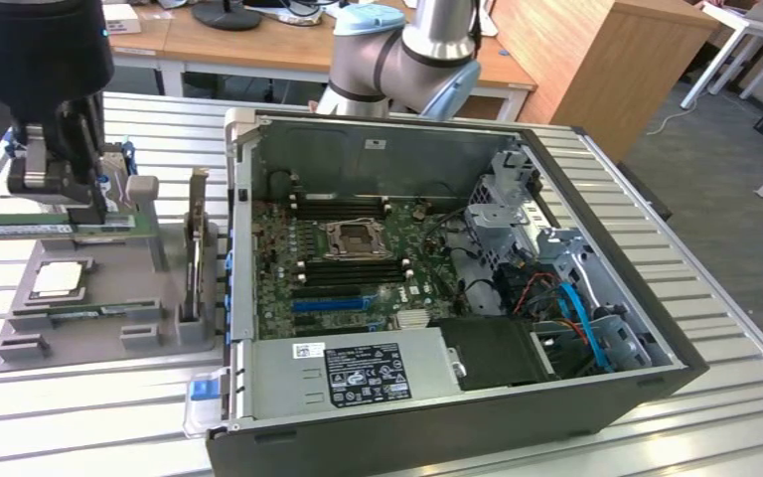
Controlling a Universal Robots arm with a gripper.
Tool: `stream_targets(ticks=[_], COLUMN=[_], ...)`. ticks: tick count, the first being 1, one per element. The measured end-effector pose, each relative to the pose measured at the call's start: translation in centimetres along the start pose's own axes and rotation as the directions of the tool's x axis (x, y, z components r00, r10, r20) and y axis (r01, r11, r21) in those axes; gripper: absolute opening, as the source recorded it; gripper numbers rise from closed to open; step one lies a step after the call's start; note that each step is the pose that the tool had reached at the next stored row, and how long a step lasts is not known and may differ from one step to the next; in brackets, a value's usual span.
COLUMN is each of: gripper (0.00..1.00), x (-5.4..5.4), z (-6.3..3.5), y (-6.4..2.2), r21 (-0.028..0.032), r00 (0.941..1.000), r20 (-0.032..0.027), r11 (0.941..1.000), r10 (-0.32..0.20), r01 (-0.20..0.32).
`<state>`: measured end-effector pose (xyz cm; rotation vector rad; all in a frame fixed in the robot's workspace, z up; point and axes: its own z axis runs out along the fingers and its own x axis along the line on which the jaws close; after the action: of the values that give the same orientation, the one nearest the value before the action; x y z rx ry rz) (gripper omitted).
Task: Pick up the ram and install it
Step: 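Pick up the ram and move it above insertion slot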
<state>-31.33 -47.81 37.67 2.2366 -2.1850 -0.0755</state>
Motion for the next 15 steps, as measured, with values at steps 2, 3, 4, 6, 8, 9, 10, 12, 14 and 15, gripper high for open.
stream_targets(ticks=[2, 3, 4, 6, 8, 9, 10, 12, 14, 15], gripper=[0.12, 0.12, 0.12, 0.12, 0.12, 0.12, 0.12, 0.12, 0.12, 0.12], x=[0.0, 0.0, 0.0, 0.0, 0.0, 0.0, 0.0, 0.0, 0.0, 0.0], z=[-0.03, -0.03, -0.04, -0.04, -0.1, -0.24, -0.43, -0.84, -1.03, -1.04], y=[-0.45, -0.65, -0.76, -0.76, -0.77, -0.78, -0.8, -0.81, -0.81, -0.81], r21=[-0.0001, -0.0001, -0.0001, -0.0001, -0.0003, -0.0003, -0.0002, -0.0001, 0.0, 0.0001], r00=[1.0, 1.0, 1.0, 1.0, 1.0, 1.0, 1.0, 1.0, 1.0, 1.0], r20=[-0.0001, 0.0, 0.0, 0.0, -0.0001, -0.0002, -0.0001, 0.0, 0.0001, 0.0002], r11=[1.0, 1.0, 1.0, 1.0, 1.0, 1.0, 1.0, 1.0, 1.0, 1.0], r10=[0.0, 0.0, 0.0, 0.0, 0.0, 0.0, 0.0, 0.0, 0.0, 0.0], r01=[0.0, 0.0, 0.0, 0.0, 0.0, 0.0, 0.0, 0.0, 0.0, 0.0])
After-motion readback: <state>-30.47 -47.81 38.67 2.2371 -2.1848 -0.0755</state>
